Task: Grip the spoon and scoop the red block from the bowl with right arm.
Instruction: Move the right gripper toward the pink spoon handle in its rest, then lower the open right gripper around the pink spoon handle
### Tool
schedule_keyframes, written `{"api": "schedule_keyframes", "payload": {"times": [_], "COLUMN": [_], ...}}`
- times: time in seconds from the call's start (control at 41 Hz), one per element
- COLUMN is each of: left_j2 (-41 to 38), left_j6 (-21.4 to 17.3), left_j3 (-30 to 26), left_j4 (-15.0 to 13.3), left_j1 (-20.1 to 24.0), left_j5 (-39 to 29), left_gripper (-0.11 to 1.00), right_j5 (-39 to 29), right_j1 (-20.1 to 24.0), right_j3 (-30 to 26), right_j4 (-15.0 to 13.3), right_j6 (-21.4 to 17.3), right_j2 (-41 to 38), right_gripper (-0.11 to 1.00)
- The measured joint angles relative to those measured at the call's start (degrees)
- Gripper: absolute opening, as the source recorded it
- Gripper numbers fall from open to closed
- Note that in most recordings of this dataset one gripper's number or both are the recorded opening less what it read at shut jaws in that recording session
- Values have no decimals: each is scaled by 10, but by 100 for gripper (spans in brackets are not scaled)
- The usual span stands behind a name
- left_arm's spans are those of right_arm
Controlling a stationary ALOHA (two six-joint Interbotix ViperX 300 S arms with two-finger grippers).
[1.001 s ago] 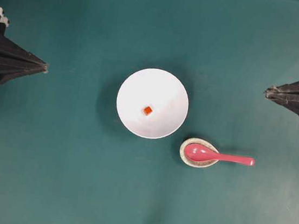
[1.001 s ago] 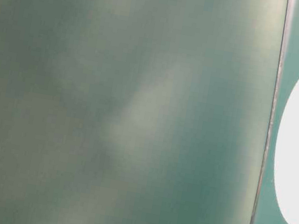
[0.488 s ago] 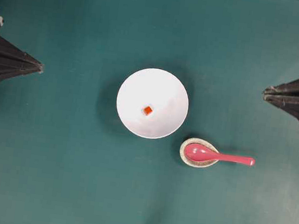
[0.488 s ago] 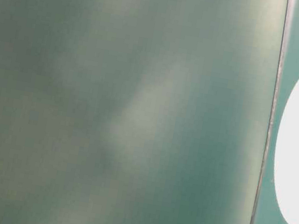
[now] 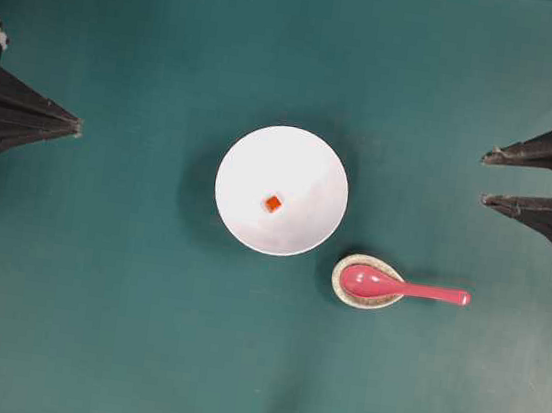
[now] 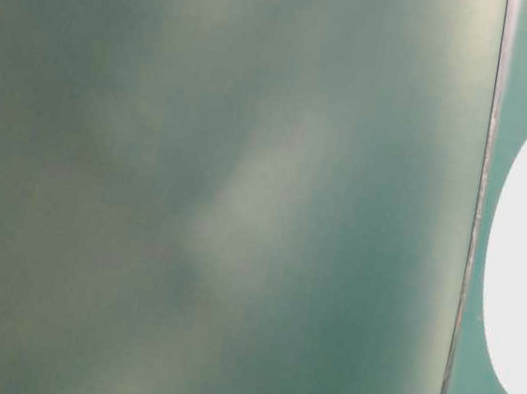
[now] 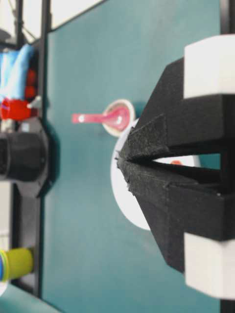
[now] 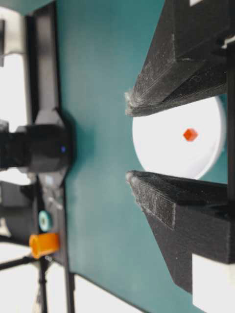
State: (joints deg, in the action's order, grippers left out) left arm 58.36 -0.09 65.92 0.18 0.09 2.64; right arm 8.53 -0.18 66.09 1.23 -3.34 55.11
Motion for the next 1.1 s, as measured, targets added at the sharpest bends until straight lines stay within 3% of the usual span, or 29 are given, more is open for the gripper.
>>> {"api": "schedule_keyframes", "payload": {"times": [0.268, 0.537, 0.879, 1.098], "left_j2": [-1, 2, 3, 3], "left_j6": [-4, -4, -6, -7], "left_j3": [0, 0, 0, -1], "left_j4": [0, 0, 2, 3], "left_j1": [0, 0, 0, 0], "left_j5": [-1, -7, -15, -16], "left_gripper": [1, 1, 1, 1], "right_j5": [9, 132, 314, 410], "right_j1": [0, 11, 85, 178], "right_j3": [15, 79, 155, 161], "right_j4": [0, 15, 88, 176], "right_j6": [0, -5, -11, -11], "right_j2": [-38, -92, -193, -303], "right_gripper": [54, 54, 54, 54]}}
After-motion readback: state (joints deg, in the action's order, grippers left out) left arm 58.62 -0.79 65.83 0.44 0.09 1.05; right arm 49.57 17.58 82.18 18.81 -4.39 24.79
